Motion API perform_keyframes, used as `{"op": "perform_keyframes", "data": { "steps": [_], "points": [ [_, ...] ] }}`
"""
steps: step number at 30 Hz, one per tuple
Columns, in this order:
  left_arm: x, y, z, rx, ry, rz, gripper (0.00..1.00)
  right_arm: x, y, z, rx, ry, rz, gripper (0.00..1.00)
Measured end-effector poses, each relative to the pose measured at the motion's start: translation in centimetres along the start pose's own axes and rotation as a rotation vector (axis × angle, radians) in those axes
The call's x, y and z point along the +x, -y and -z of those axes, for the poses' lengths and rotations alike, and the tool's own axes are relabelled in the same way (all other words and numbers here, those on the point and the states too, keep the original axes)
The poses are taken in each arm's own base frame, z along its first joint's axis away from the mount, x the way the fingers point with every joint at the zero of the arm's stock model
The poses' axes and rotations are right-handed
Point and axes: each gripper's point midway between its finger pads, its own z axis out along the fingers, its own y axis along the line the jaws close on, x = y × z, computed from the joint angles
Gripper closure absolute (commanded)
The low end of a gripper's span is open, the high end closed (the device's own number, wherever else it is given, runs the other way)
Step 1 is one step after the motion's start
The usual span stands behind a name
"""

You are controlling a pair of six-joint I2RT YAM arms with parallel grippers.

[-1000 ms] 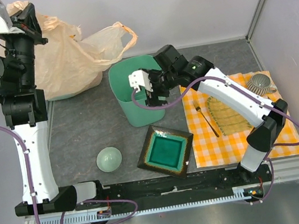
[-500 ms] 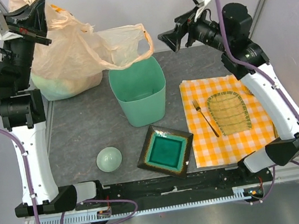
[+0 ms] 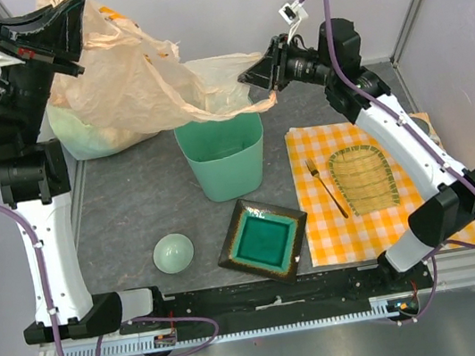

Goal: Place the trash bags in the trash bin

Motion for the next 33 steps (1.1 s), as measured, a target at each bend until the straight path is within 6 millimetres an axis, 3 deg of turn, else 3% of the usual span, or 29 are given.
{"op": "perform_keyframes", "data": {
  "steps": [3, 7, 11, 13, 17, 19, 22, 25, 29, 33],
  "points": [
    [0.0, 0.4, -0.1, 0.021, -0.002, 0.032, 0.98, -0.2, -0.5, 0.2, -0.018, -0.003, -0.018, 1.0],
    [1.4, 1.6, -0.2, 0.068, -0.029, 0.092, 0.98, -3.8, -2.2, 0.9, -0.056, 0.081, 0.015, 1.0],
    [5.7, 4.8, -0.2, 0.172, -0.114, 0.201, 0.98, -8.8, -5.6, 3.2, -0.108, 0.201, 0.088, 1.0],
    [8.5, 6.2, 0.0, 0.215, -0.17, 0.259, 0.98, -10.0, -7.2, 4.5, -0.129, 0.232, 0.116, 1.0],
    [12.6, 8.7, 0.1, 0.287, -0.259, 0.332, 0.98, -10.4, -9.2, 6.0, -0.158, 0.241, 0.134, 1.0],
    [13.5, 10.0, 0.0, 0.331, -0.277, 0.349, 0.98, -9.7, -9.2, 6.0, -0.164, 0.221, 0.115, 1.0],
    [13.2, 11.6, -0.4, 0.389, -0.273, 0.364, 0.98, -8.4, -8.3, 5.5, -0.158, 0.174, 0.07, 1.0],
    [11.2, 12.3, -1.3, 0.426, -0.224, 0.348, 0.98, -7.6, -7.9, 5.1, -0.165, 0.139, 0.029, 1.0],
    [8.5, 12.6, -1.5, 0.447, -0.167, 0.318, 0.98, -7.6, -8.7, 5.3, -0.203, 0.133, 0.004, 1.0],
    [7.5, 12.5, -0.6, 0.424, -0.159, 0.297, 0.98, -8.4, -9.9, 5.5, -0.258, 0.158, -0.03, 1.0]
  ]
}}
